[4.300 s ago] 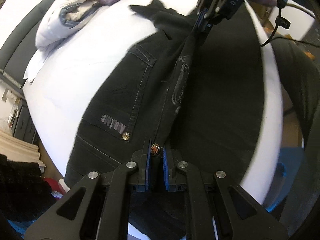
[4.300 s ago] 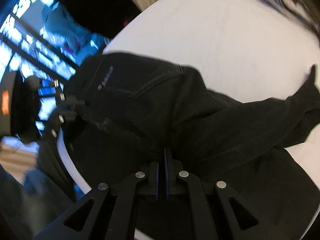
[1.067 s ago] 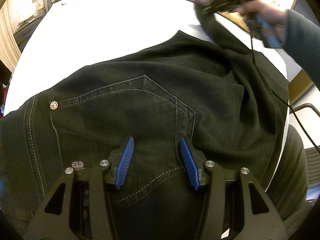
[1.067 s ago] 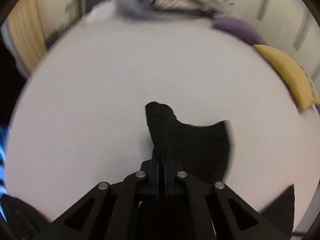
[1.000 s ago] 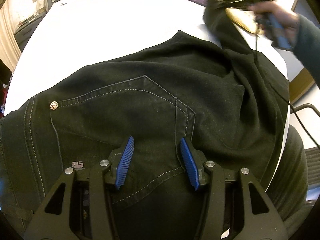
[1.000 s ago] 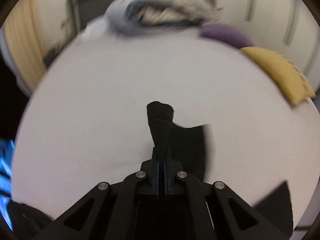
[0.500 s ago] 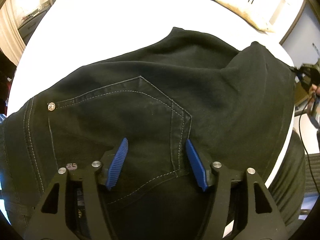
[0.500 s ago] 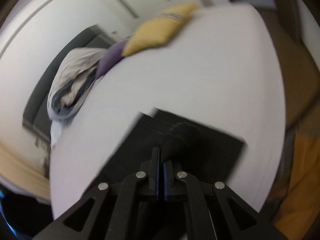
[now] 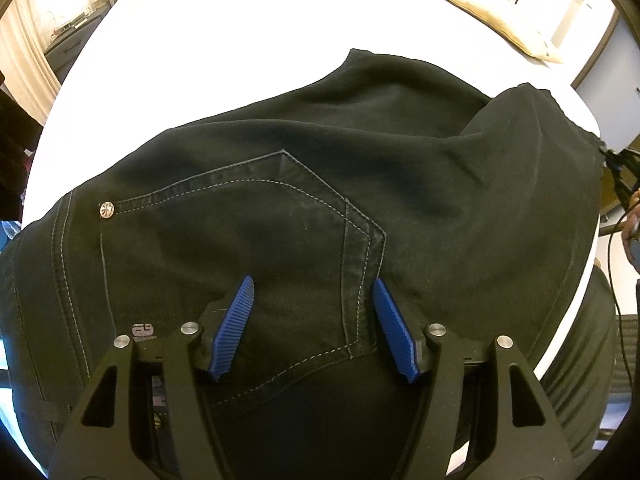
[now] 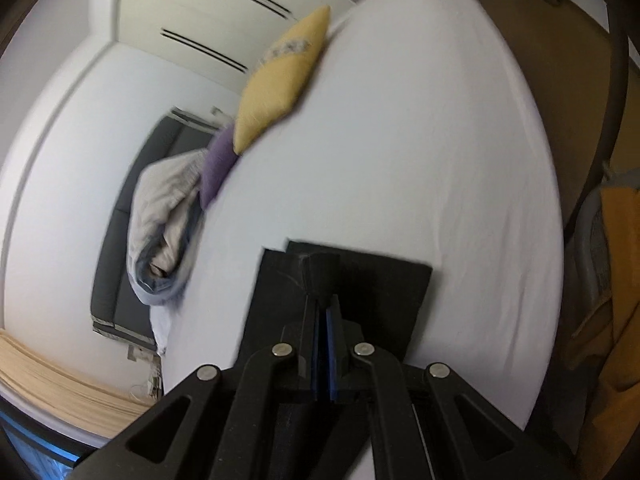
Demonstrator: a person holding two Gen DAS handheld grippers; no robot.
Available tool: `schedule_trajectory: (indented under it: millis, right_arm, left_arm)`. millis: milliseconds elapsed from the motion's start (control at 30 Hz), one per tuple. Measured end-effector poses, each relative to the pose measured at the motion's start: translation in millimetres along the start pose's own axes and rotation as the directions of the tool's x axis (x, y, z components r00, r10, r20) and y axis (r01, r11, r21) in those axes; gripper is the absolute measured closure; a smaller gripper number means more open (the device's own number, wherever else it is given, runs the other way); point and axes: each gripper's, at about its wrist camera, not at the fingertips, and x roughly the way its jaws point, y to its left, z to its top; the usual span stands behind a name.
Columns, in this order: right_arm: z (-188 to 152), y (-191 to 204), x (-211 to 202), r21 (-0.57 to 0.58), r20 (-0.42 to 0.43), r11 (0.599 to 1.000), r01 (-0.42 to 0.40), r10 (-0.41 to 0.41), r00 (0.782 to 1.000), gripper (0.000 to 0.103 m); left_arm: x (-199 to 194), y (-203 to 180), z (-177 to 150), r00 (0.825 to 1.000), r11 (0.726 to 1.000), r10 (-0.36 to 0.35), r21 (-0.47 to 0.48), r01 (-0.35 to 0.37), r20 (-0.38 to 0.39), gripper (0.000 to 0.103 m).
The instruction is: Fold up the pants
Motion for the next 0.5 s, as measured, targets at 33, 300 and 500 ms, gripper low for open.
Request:
schedule_trajectory:
  millis: [33, 300, 500]
  right_arm:
    - [-0.5, -0.6, 1.5, -0.006, -0.015, 1.000, 0.010, -0.010, 1.000, 0.100]
    - [-14.5, -12.6, 23.7, 0.073, -0.127, 0.997, -0.028, 0.037, 0.991, 0.060]
    - [-13.2, -6.0, 28.0, 0.042, -0.134, 0.999, -0.016, 0.021, 0.991, 0.099]
  left_arm:
    - [0.6, -0.7, 0.2, 1.000, 1.000, 0.001, -0.002, -0.001, 0.001, 0.041]
    - [3.5, -3.4, -1.0, 1.000, 1.000, 0.003, -0.020, -0.003, 0.008, 0.038]
    - [1.0, -11.3, 1.7, 1.000, 1.000, -0.001, -0.024, 0.001, 0.005, 0.028]
